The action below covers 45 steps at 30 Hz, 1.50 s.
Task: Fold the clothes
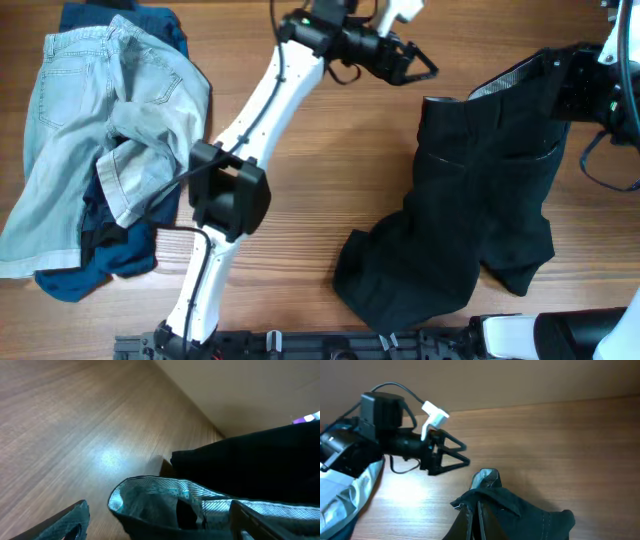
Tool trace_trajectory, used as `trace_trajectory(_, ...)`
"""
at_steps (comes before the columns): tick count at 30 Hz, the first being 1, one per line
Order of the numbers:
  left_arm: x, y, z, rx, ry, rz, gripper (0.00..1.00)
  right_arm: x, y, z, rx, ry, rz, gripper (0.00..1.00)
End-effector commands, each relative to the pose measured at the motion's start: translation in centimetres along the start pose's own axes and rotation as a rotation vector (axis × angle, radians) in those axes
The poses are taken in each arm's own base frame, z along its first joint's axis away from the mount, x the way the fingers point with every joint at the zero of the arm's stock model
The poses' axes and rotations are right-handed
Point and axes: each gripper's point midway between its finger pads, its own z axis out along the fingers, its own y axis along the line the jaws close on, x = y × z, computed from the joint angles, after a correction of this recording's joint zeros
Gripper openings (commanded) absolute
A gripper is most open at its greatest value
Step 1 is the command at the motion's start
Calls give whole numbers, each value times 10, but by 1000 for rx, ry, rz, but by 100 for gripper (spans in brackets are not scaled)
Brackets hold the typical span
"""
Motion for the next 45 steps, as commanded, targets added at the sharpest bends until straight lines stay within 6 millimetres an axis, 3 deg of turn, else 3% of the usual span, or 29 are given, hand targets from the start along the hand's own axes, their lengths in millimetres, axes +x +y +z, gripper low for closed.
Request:
trace_trajectory(1,14,24,14,-38,26,-15,89,-4,6,-18,-32,-53,-13,4)
trace_trajectory(10,35,61,46,-34,33,-118,90,-4,6,-25,-36,-68,-14,4)
trace_trajectory(18,44,43,65,-5,68,-87,92,-4,6,-25,-36,-69,-15,4)
trace_trajectory(22,66,31,76,5,148,-37,72,-4,6,-25,-33,-69,-18,4)
trace_trajectory(24,75,39,76,-54,180,-62,63,-4,6,-25,-32,-69,-21,4)
trace_trajectory(28,92,57,68,-153,244,-72,33,-4,6,-25,-33,-69,-21,4)
trace_trajectory(32,103,78,48,-227,279,-139,4,-4,6,-26,-33,-70,-22,4)
trace_trajectory(35,105,94,29,-257,274,-191,4,-4,6,-26,-33,-70,-21,4)
trace_trajectory(37,100,114,0,-296,235,-292,4,-4,6,-26,-33,-71,-23,4)
trace_trajectory(39,92,121,-23,-301,196,-346,4,-7,6,-22,-33,-71,-22,4)
trace_trajectory(43,53,107,-92,-271,67,-375,4,-13,8,0,-47,-47,-26,4)
trace_trajectory(45,31,89,-132,-302,1,-356,4,-16,8,8,-48,-40,-28,4)
